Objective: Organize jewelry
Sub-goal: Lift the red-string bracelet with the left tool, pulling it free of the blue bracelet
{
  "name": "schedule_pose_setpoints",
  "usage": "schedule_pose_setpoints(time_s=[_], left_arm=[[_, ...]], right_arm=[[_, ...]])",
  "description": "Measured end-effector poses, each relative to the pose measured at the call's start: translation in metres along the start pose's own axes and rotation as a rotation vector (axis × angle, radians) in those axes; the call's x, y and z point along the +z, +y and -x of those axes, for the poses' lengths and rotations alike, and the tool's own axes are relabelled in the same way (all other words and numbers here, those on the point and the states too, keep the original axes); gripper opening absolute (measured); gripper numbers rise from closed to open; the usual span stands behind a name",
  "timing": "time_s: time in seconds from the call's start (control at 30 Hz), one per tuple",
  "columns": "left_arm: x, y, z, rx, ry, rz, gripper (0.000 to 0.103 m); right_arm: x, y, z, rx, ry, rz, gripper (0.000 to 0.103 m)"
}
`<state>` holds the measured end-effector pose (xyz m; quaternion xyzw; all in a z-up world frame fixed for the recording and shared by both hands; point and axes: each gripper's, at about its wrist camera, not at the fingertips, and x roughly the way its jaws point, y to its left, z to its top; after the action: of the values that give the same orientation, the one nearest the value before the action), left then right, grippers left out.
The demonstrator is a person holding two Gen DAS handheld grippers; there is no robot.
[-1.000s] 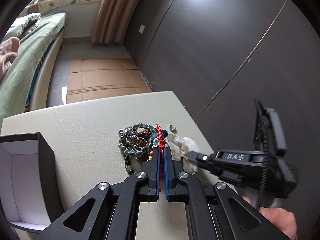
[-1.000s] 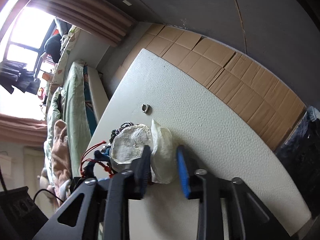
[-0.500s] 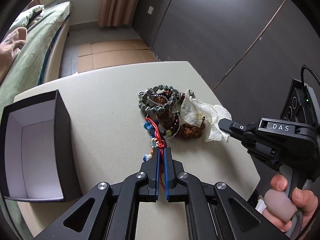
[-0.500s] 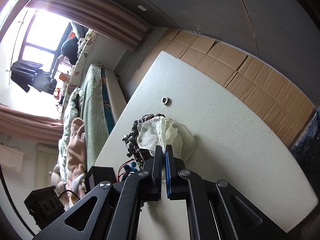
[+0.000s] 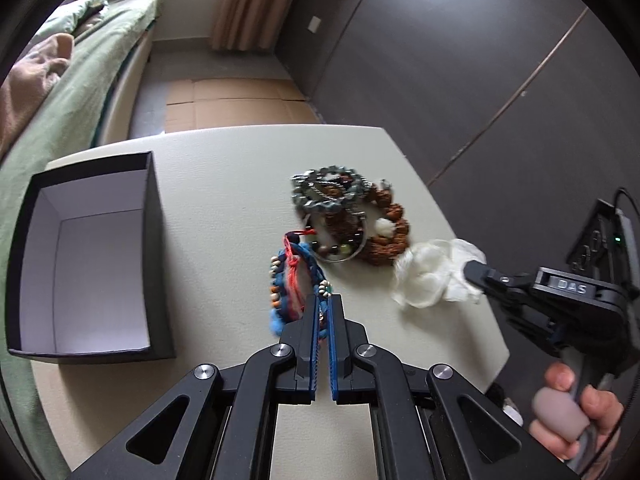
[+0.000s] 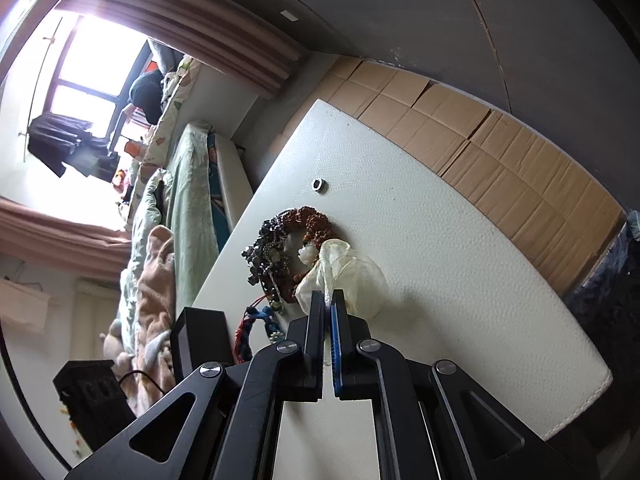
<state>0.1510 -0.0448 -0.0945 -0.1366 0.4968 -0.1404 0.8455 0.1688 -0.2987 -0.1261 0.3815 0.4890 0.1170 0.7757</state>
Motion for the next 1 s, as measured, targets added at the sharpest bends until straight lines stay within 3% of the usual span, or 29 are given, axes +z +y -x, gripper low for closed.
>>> schedule_pose_setpoints(time_s=[0.23,0.27,0.33,0.37,0.4,0.53,0.57,0.63,0.67,0.77,1.0], left_arm=[[0.005,-0.006,0.000,0.008,0.003,-0.004,0.007],[0.005,-0.005,-0.002,0.017,0.010,-0.003,0.014],[0.005,-0.005,-0.003,0.045,0.015,-0.001,0.045],[0.005,-0.005,-0.003,0.055,0.007,-0.003,0.070],[0.006,-0.006,0.000,0.063,-0.010,-0.005,0.081],[0.010,-0.006,0.013,0.059,-0.070,0.004,0.078],[0.010,-0.006,0.013,0.063,-0.072,0.008,0.071],[0.010,-0.004,0.006,0.054,-0.029,0.022,0.033],[0.011,-0.002,0.001,0.040,0.000,0.038,0.030],[0.008,0.005,-0.011,0.036,0.058,0.084,0.029],[0.004,0.008,-0.017,0.069,0.092,0.104,0.029]], right_arm=[[0.001,-0.007,0.006,0.004,0.005,-0.019,0.005],[0.002,-0.007,0.006,0.006,0.007,-0.021,0.005],[0.002,-0.007,0.005,0.007,0.010,-0.018,0.005],[0.002,-0.006,0.004,0.007,0.013,-0.015,0.005],[0.002,-0.006,0.004,0.008,0.015,-0.014,0.005],[0.004,-0.002,0.001,0.011,0.021,-0.009,0.005],[0.004,-0.002,0.001,0.011,0.020,-0.007,0.005],[0.005,-0.001,0.001,0.010,0.020,-0.005,0.005],[0.005,-0.001,0.000,0.009,0.020,-0.003,0.005],[0.005,0.001,-0.002,0.007,0.025,-0.001,0.005],[0.004,0.001,-0.002,0.006,0.028,0.000,0.005]])
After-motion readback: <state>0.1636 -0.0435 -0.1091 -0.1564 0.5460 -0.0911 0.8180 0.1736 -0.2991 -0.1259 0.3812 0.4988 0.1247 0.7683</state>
